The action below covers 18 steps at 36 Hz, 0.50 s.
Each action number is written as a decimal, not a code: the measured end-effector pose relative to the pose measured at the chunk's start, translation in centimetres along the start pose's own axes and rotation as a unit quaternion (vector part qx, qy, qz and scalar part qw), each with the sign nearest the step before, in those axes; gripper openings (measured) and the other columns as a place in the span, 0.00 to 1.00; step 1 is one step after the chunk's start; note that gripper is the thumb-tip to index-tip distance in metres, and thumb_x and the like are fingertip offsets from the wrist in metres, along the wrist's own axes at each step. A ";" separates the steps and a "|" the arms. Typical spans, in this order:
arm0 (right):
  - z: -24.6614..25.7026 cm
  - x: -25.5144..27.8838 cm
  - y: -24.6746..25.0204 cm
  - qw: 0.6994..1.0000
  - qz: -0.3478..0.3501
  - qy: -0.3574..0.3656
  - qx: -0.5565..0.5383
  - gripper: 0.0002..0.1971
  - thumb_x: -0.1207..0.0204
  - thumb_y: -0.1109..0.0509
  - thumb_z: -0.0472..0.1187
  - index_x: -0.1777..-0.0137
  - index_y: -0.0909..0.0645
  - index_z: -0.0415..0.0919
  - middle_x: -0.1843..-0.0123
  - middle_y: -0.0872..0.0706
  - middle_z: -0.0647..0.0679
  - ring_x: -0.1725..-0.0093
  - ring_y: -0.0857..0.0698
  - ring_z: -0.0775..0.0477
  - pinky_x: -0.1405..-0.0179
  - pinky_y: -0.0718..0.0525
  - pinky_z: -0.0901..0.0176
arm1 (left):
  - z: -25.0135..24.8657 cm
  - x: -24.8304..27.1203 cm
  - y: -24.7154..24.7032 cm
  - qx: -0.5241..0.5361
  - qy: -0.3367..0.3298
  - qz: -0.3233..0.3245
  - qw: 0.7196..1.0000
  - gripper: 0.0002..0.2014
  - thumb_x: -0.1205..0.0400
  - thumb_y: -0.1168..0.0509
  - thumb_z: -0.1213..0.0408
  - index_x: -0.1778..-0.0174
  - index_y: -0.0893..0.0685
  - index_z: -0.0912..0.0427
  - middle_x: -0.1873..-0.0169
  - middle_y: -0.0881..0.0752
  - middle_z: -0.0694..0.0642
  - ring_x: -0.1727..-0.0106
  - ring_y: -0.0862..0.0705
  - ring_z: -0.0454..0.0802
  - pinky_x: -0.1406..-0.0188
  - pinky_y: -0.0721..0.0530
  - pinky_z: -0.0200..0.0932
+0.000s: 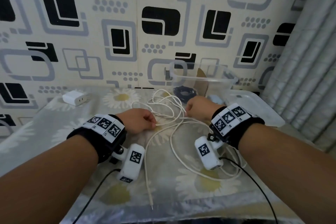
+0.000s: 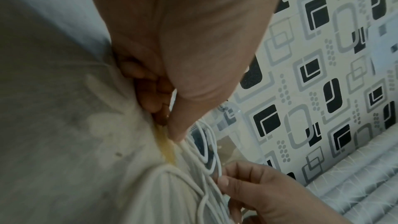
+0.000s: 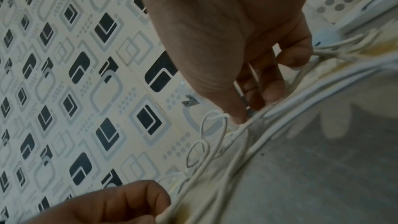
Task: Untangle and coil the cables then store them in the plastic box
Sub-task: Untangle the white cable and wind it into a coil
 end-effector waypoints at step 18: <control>1.4 0.0 5.4 0.933 -0.154 0.144 -0.293 0.05 0.20 0.31 0.36 0.56 0.19 0.46 0.59 0.15 0.48 0.65 0.17 0.52 0.67 0.17 0.62 | 0.8 1.0 4.9 0.225 0.011 -0.115 0.967 0.06 0.21 0.30 0.67 0.53 0.11 0.51 0.69 0.13 0.45 0.66 0.17 0.39 0.65 0.23 0.34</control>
Point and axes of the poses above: each hand's wrist, its own x-axis away from the middle knuckle, its own y-axis out of the back of the hand, z = x × y, the point moved 5 cm from there along -x, towards the middle knuckle
